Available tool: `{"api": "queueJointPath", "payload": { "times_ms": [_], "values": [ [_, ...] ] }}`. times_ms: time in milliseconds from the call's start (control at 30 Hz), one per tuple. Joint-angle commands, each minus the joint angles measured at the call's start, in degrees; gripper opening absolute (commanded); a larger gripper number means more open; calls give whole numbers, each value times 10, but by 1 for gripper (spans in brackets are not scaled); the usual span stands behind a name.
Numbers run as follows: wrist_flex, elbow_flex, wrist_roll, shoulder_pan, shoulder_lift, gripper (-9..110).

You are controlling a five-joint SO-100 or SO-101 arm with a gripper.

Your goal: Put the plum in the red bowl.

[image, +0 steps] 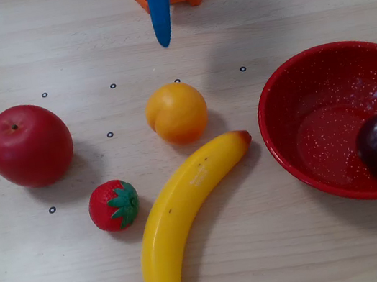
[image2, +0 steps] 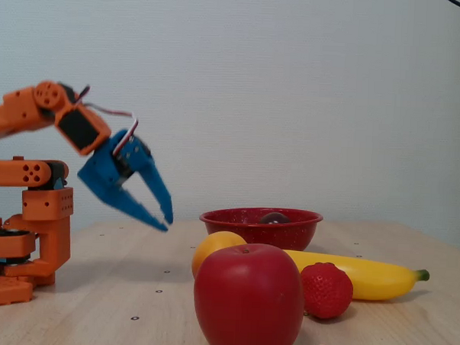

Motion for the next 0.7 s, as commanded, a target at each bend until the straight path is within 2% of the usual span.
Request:
{"api": "queueJointPath", "payload": {
  "times_ms": [0,200,367,667],
  "values": [
    [-34,10,13,-20,36,0],
    [-48,90,-13,-22,95,0],
    [-132,168,-24,-22,95,0],
    [-105,171,-64,-15,95,0]
  ]
}}
